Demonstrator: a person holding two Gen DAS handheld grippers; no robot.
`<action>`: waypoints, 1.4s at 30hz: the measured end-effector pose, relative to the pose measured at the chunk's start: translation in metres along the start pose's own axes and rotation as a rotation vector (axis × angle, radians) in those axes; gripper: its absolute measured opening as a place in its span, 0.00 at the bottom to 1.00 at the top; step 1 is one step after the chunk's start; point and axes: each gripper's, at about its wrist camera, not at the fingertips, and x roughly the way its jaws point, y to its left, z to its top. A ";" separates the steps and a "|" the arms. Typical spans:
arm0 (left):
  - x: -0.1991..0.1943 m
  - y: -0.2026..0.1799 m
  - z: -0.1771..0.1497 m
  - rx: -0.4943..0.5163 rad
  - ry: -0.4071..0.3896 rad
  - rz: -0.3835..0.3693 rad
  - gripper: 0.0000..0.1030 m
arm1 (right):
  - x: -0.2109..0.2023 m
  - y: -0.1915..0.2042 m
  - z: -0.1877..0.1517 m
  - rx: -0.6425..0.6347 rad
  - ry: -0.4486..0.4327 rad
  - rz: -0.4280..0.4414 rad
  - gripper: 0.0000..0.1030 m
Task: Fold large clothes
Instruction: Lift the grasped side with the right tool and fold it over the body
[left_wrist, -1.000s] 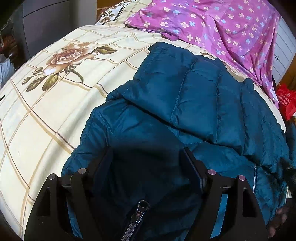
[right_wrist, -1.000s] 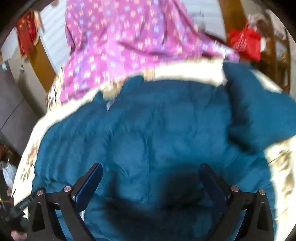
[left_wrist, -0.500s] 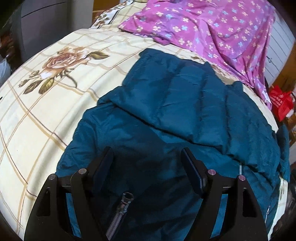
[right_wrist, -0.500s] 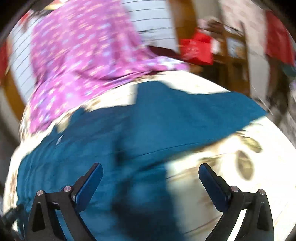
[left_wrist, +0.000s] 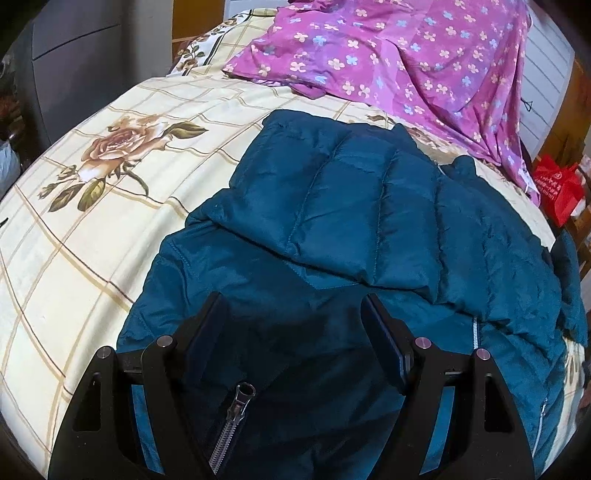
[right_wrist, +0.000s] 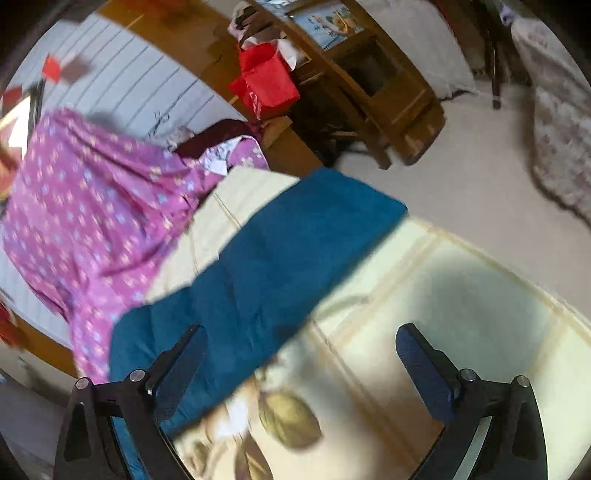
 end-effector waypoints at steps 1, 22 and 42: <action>0.001 0.000 0.000 0.005 0.004 0.002 0.74 | 0.005 -0.001 0.008 0.017 0.000 0.017 1.00; 0.009 -0.007 -0.007 0.045 0.013 0.046 0.74 | 0.056 0.030 0.024 -0.095 -0.038 0.027 0.94; 0.018 0.016 -0.005 -0.006 0.054 0.114 0.74 | -0.046 0.183 -0.111 -0.332 -0.096 0.250 0.12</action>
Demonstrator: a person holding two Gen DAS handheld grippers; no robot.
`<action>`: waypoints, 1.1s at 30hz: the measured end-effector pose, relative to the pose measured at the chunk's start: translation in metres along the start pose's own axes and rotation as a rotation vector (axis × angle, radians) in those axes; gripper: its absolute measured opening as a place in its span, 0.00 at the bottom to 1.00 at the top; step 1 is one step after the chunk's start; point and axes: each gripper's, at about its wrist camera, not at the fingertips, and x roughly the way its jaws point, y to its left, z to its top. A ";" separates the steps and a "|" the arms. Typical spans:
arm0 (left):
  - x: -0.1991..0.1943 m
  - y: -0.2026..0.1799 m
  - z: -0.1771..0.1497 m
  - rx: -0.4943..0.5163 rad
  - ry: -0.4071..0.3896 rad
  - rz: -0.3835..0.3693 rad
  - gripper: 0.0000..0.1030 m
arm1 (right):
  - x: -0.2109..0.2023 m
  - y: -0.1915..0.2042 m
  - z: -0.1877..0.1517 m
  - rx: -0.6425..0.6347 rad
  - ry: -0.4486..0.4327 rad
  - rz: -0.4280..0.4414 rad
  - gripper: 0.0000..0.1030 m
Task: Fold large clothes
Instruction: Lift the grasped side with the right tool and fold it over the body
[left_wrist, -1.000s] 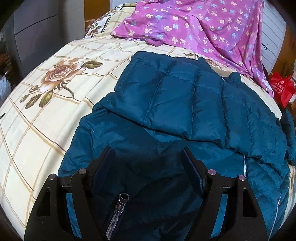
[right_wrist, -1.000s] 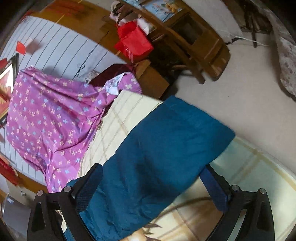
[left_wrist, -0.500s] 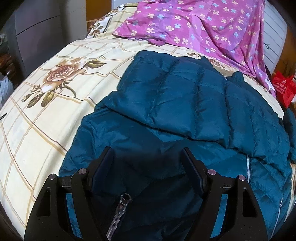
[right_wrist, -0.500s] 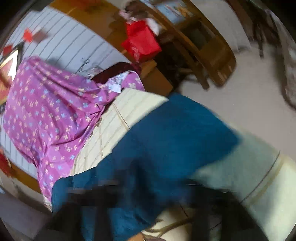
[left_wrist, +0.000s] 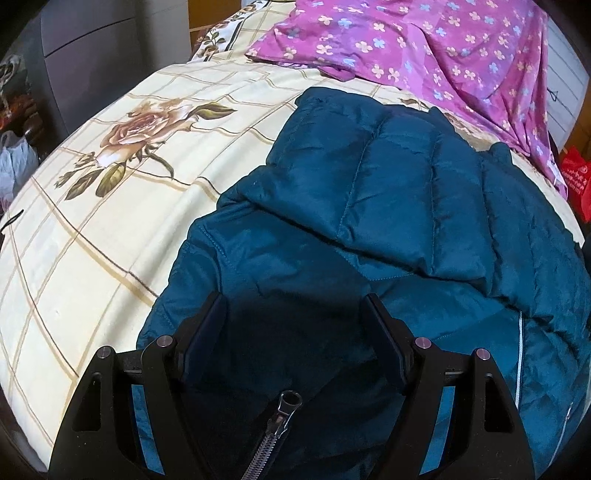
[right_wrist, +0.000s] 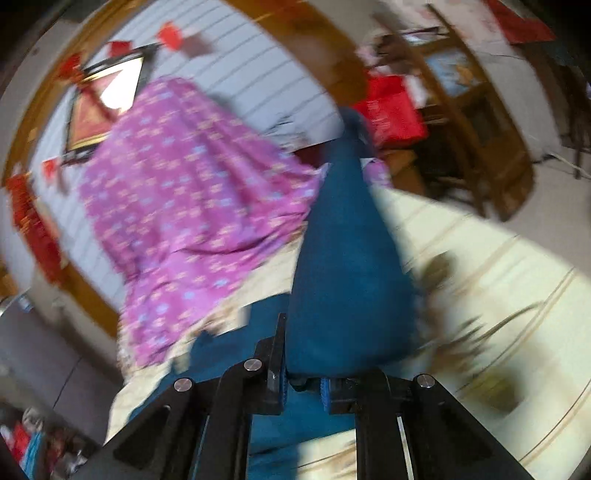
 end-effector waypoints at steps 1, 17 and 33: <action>0.000 0.001 0.000 0.007 0.003 0.005 0.74 | 0.002 0.022 -0.015 -0.002 0.005 0.038 0.12; 0.008 0.048 0.009 -0.050 0.058 0.024 0.74 | 0.152 0.239 -0.229 -0.008 0.347 0.397 0.12; 0.004 0.046 0.004 -0.081 0.056 0.011 0.74 | 0.202 0.261 -0.278 -0.092 0.528 0.361 0.33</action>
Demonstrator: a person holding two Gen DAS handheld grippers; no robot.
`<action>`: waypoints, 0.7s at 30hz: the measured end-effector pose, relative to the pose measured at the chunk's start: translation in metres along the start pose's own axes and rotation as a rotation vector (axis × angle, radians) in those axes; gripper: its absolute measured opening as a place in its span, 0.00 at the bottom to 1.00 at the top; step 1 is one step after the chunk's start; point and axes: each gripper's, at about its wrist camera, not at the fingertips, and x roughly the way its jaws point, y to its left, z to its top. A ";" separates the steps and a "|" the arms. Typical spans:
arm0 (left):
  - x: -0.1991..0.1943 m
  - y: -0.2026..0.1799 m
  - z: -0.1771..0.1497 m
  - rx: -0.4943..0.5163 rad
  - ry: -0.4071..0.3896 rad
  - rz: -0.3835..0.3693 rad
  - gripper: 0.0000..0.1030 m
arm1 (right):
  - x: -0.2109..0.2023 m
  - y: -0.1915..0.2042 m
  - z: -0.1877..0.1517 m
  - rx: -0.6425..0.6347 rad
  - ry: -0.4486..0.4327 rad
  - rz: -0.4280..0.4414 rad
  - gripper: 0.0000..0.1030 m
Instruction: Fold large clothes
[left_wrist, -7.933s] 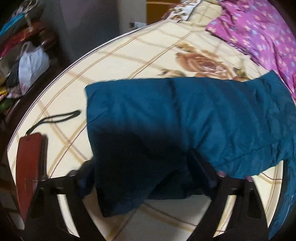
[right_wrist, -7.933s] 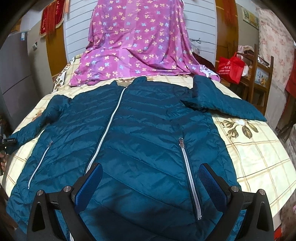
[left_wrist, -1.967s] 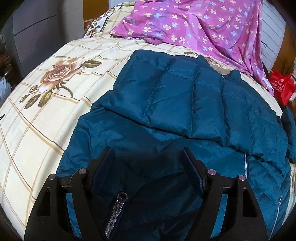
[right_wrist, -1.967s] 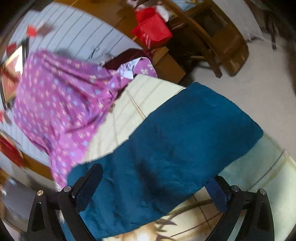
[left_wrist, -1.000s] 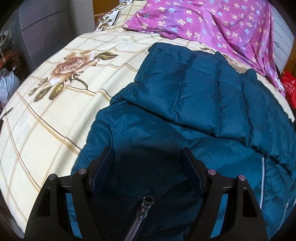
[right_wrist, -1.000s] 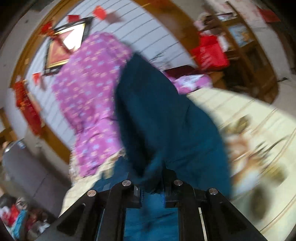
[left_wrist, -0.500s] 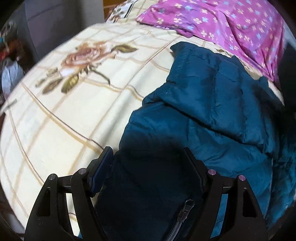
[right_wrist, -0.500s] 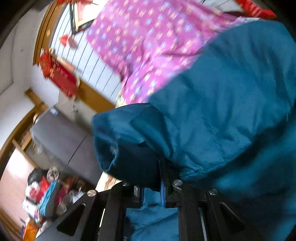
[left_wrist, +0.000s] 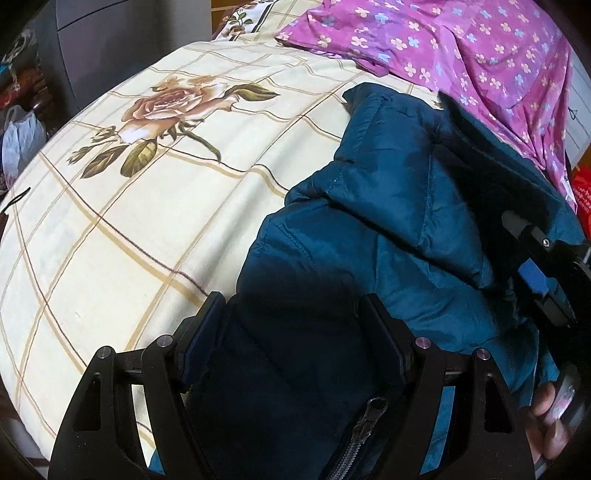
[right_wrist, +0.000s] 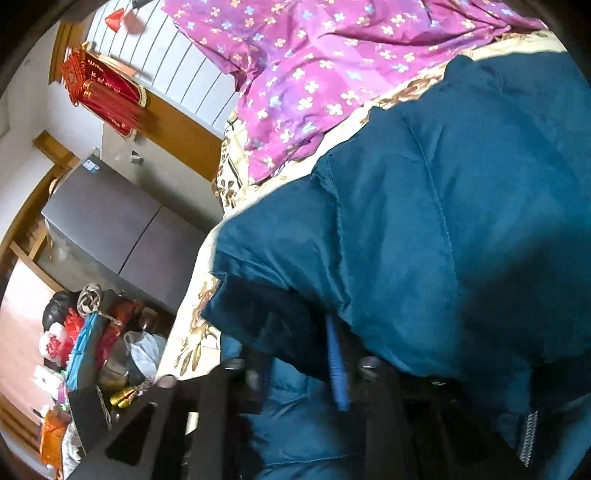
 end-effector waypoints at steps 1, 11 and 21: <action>-0.001 0.000 0.000 -0.002 -0.002 0.003 0.74 | -0.002 0.004 0.000 -0.026 0.012 -0.017 0.34; -0.038 0.003 0.003 -0.071 -0.150 -0.018 0.74 | -0.090 0.026 0.006 -0.221 -0.130 -0.153 0.77; -0.056 -0.063 0.017 0.089 -0.292 -0.249 0.74 | -0.217 -0.089 0.050 -0.109 -0.380 -0.533 0.66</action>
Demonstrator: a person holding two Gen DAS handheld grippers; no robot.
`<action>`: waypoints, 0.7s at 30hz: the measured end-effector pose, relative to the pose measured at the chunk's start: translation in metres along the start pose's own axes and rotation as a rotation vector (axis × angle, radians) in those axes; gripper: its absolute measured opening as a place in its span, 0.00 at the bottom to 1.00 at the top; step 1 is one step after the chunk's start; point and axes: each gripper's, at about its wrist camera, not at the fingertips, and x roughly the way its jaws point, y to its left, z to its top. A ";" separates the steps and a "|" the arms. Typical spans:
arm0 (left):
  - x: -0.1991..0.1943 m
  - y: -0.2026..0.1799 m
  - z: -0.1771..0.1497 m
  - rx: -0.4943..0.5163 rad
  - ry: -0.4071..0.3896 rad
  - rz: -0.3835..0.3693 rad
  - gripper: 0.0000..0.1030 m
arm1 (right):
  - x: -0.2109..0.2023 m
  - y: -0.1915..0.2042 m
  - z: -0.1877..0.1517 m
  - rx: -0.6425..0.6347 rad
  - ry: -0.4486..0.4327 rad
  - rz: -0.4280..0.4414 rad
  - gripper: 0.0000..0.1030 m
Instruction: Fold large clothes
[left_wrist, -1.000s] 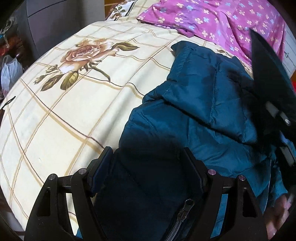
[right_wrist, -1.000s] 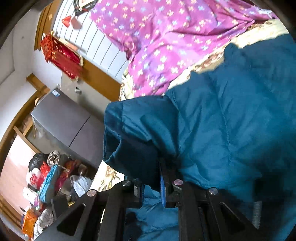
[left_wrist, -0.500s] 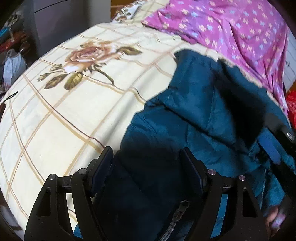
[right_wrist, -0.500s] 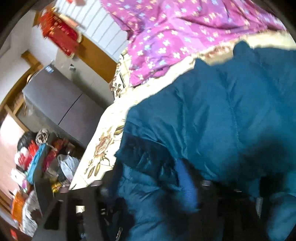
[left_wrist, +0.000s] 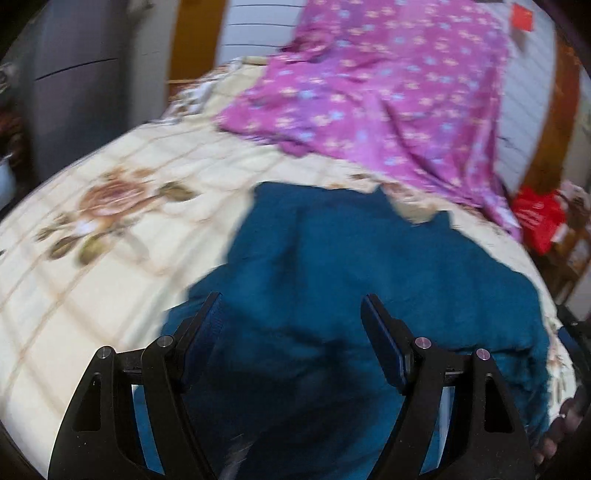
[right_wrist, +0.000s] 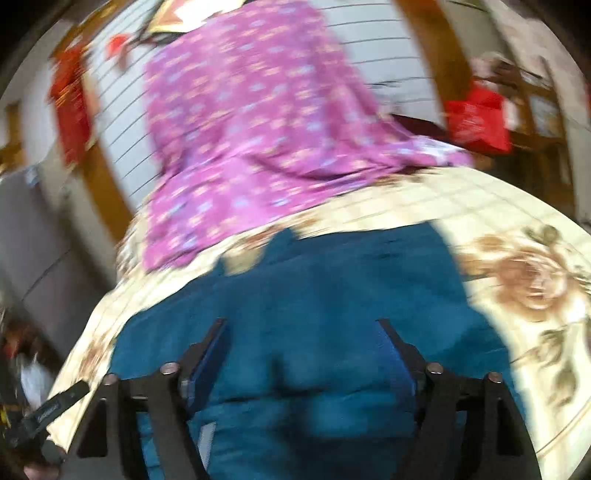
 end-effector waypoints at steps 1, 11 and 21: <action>0.010 -0.006 0.004 0.015 0.015 -0.038 0.74 | -0.002 -0.006 0.007 0.001 -0.001 -0.010 0.66; 0.089 -0.018 -0.001 0.088 0.194 0.029 0.65 | 0.071 -0.040 -0.011 -0.050 0.265 0.007 0.67; 0.082 -0.012 -0.008 0.056 0.195 0.029 0.65 | 0.048 0.040 0.026 -0.184 0.063 -0.023 0.66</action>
